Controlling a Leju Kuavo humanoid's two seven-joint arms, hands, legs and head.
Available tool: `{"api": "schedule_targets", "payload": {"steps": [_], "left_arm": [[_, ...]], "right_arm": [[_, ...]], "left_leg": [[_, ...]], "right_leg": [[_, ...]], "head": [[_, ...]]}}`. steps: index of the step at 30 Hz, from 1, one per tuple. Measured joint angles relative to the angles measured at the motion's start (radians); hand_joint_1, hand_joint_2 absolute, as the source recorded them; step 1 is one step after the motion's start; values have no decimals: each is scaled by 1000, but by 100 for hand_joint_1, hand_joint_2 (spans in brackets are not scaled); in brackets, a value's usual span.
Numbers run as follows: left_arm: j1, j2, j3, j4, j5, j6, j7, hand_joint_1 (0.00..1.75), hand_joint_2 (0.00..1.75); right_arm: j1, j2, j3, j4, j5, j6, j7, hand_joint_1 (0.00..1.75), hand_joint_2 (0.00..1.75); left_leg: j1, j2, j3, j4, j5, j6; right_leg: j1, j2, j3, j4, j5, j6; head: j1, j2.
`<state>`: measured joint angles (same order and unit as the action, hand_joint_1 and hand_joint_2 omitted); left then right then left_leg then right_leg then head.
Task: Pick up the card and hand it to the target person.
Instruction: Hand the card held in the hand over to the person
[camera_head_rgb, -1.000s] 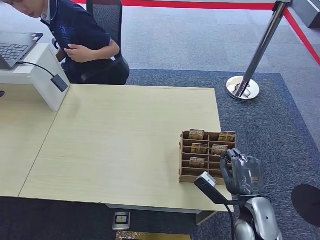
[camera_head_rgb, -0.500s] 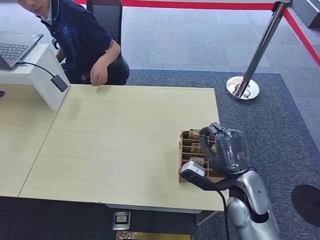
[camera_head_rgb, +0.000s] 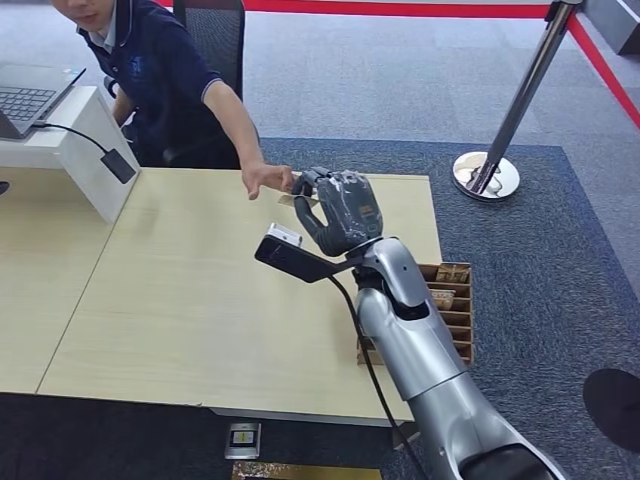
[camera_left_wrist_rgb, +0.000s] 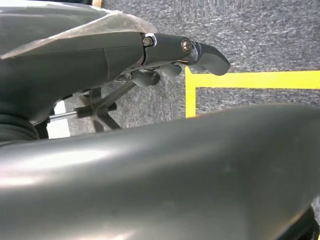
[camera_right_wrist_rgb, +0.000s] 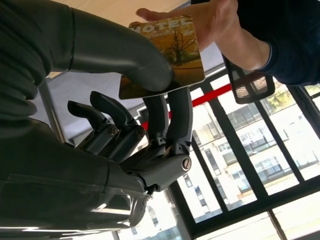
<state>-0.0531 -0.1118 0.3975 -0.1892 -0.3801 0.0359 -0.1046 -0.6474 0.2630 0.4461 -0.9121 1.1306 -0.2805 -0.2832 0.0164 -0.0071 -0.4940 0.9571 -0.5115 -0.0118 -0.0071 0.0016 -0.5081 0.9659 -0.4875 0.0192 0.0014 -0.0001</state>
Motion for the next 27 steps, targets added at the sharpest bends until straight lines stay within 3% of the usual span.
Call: {"api": "schedule_targets", "payload": {"steps": [8,19,20,23,24,27], "left_arm": [[1,0,0,0,-10,0,11,0,0],[1,0,0,0,-25,9,18,0,0],[1,0,0,0,-27,9,18,0,0],[1,0,0,0,-32,9,17,0,0],[1,0,0,0,-34,9,17,0,0],[1,0,1,0,-38,9,16,0,0]], "right_arm": [[-100,72,0,198,-1,-33,2,175,175],[-119,89,16,277,0,-46,5,175,175],[-119,89,16,279,1,-51,6,140,175],[-116,89,16,279,-4,-71,6,9,175],[-113,89,15,275,-10,-77,4,0,175],[-91,85,6,238,-36,-92,-3,0,175]], "left_leg": [[0,0,-1,0,0,0],[0,0,-1,0,0,0],[0,0,-1,0,0,0],[0,0,-1,0,0,0],[0,0,-1,0,0,0],[0,0,-1,0,0,0]], "right_leg": [[0,0,-1,0,0,0],[0,0,-1,0,0,0],[0,0,-1,0,0,0],[0,0,-1,0,0,0],[0,0,-2,0,0,0],[0,0,-2,0,0,0]], "head": [[0,0],[0,0],[0,0],[0,0],[0,0],[0,0]]}}
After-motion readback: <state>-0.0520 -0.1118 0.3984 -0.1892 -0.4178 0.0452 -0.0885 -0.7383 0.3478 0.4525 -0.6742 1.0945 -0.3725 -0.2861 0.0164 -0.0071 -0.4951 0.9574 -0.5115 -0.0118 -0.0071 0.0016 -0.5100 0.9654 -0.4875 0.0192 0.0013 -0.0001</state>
